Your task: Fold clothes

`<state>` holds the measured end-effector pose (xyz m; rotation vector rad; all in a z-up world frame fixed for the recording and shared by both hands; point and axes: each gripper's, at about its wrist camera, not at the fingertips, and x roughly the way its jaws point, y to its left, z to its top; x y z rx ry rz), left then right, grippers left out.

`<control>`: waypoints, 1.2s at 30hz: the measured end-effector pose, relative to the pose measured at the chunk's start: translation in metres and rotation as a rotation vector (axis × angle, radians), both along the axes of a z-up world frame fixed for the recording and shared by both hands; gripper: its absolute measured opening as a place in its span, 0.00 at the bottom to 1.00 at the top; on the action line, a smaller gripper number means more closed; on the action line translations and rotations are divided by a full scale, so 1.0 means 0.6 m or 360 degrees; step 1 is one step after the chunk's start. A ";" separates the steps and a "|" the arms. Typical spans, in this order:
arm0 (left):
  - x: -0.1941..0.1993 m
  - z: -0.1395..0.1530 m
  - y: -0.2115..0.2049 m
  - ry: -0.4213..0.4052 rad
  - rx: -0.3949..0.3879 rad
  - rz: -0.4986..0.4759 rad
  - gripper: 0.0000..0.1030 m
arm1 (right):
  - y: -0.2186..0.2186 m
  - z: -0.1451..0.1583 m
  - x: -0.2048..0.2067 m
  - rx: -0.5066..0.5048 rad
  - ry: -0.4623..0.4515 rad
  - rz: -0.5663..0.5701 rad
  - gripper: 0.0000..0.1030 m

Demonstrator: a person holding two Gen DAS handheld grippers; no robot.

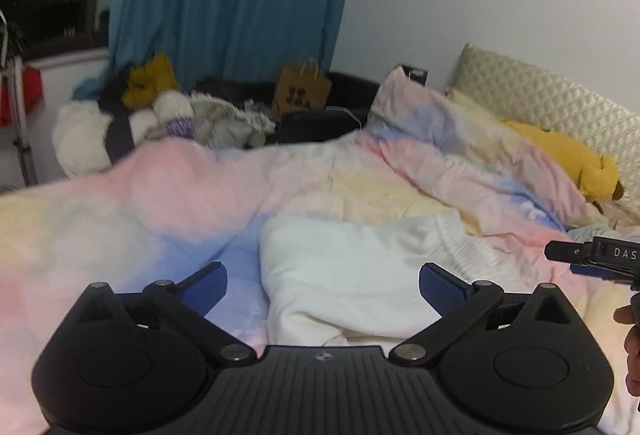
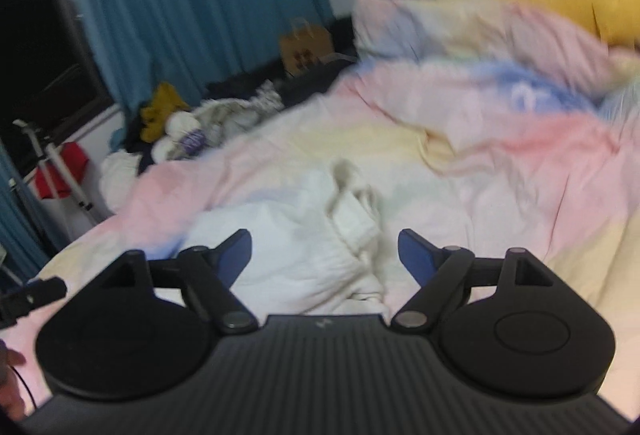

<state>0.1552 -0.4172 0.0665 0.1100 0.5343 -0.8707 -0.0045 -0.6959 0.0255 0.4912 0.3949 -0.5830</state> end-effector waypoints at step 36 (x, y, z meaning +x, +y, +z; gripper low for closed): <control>-0.256 0.024 0.395 -0.0270 0.0061 0.0460 1.00 | 0.395 -0.007 -0.061 -0.0433 0.0038 0.0106 1.00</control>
